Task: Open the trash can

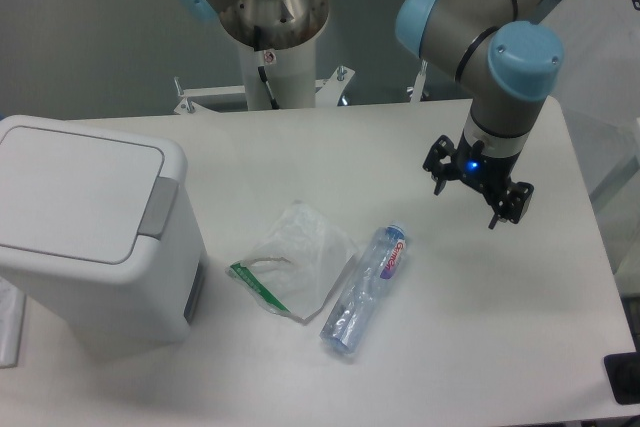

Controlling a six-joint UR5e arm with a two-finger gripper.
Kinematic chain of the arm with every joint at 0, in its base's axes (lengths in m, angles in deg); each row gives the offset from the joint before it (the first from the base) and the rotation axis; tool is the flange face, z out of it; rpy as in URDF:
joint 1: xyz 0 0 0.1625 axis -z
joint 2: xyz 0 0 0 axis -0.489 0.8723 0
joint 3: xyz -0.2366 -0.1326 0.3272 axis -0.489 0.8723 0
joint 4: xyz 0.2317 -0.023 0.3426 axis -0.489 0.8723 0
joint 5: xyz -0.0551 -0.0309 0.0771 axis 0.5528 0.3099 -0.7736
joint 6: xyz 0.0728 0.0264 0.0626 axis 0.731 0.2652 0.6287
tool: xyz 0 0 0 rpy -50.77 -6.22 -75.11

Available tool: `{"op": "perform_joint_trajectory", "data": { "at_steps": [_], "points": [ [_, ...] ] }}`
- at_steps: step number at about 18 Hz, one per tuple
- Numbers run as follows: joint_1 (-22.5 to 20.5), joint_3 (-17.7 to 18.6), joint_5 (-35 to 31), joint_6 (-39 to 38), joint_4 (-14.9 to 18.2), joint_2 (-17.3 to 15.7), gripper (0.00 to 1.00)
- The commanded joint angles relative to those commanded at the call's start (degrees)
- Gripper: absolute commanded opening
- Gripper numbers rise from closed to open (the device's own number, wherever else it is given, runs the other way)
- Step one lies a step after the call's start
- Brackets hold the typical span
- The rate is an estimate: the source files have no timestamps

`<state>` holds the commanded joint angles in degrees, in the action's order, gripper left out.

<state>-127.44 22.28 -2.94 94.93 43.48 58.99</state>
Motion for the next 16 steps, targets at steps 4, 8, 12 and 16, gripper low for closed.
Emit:
{"op": "perform_joint_trajectory", "data": {
  "at_steps": [4,8,12,16],
  "points": [
    [0.0,-0.1,0.0,-0.1,0.0,-0.1,1.00],
    [0.1,-0.3,0.6,-0.4,0.0,-0.1,1.00],
    [1.1,0.1,2.9,-10.5,0.2,-0.9,1.00],
    [2.7,-0.6,10.7,-24.2,0.9,-3.8,1.00]
  ]
}}
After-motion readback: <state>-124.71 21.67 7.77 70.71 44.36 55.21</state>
